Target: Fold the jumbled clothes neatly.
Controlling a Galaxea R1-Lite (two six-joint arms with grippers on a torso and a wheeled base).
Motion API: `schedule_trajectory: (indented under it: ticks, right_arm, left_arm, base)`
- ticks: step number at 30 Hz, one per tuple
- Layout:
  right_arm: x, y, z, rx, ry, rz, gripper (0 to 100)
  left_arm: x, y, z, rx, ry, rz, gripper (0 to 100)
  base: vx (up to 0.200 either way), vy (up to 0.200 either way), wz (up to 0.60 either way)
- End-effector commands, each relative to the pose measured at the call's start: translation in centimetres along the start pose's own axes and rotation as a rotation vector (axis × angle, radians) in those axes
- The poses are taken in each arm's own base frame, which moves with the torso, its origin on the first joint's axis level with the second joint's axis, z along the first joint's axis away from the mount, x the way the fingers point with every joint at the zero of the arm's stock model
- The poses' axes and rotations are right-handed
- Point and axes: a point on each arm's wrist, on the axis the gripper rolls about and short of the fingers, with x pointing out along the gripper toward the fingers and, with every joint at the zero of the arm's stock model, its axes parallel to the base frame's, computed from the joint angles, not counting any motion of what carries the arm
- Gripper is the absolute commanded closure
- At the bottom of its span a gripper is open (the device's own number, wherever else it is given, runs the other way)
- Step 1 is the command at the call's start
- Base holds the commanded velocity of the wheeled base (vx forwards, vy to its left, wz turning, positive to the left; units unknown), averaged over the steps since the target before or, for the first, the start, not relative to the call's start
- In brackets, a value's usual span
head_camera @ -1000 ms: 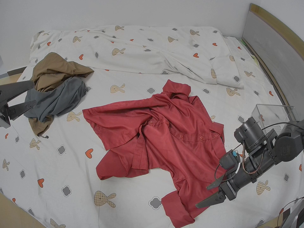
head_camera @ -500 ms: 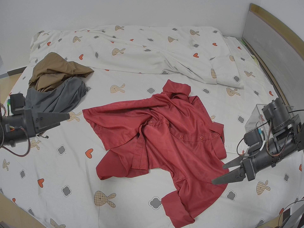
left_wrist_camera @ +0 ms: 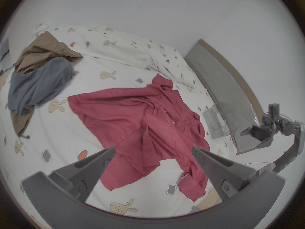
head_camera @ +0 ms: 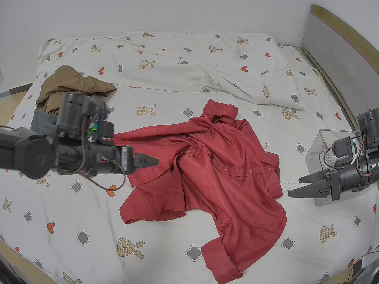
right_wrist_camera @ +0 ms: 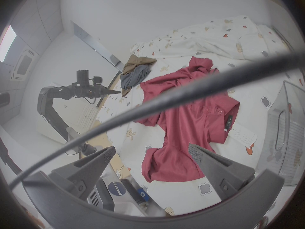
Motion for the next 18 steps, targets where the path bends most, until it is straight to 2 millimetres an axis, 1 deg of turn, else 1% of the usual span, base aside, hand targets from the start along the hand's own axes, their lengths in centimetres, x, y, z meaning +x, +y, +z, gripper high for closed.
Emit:
schedule_trajectory:
  ticks: [1,4,7,8,10,15,16,18]
  right_arm:
    - [-1.0,-0.3,0.3,-0.013,-0.065,-0.009,0]
    - [-1.2,0.0,0.5,-0.025,-0.074,-0.005,0]
    - [-1.4,0.1,0.6,-0.030,-0.081,-0.006,0]
    - [-1.4,0.1,0.6,-0.031,-0.083,-0.006,0]
    - [-2.2,0.7,0.6,-0.044,-0.109,-0.009,0]
    - [-2.5,0.9,0.6,-0.031,-0.119,-0.007,0]
    - [-2.9,1.4,0.6,-0.042,-0.133,-0.005,0]
    - [-3.0,1.4,0.6,-0.045,-0.137,-0.004,0]
  left_arm:
    - [8.7,-0.8,-0.5,0.035,0.139,0.009,0]
    - [11.4,-0.2,-0.9,0.031,0.170,0.017,0]
    - [13.3,0.3,-1.5,0.027,0.195,0.023,0]
    - [13.4,0.3,-1.6,0.027,0.198,0.024,0]
    - [14.5,0.3,-1.9,0.034,0.212,0.021,0]
    - [15.4,0.2,-2.4,0.062,0.226,0.015,0]
    - [15.9,0.3,-2.4,0.065,0.228,0.015,0]
    - [16.1,0.3,-2.4,0.065,0.228,0.015,0]
  base:
    - [0.000,0.000,0.00]
    - [0.000,0.000,0.00]
    - [0.000,0.000,0.00]
    - [0.000,0.000,0.00]
    - [0.000,0.000,0.00]
    - [0.000,0.000,0.00]
    - [0.000,0.000,0.00]
    - [0.000,0.000,0.00]
